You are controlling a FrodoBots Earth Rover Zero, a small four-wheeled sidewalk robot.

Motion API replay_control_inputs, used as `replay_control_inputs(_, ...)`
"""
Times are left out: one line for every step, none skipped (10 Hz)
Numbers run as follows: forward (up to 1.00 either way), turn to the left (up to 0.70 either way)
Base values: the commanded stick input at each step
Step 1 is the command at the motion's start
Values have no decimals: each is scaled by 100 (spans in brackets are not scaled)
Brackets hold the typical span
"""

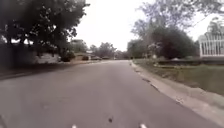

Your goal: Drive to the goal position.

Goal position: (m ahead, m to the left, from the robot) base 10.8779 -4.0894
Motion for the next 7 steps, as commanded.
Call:
replay_control_inputs(70, 0)
replay_control_inputs(70, 0)
replay_control_inputs(70, 0)
replay_control_inputs(70, 0)
replay_control_inputs(70, 0)
replay_control_inputs(70, 0)
replay_control_inputs(70, 0)
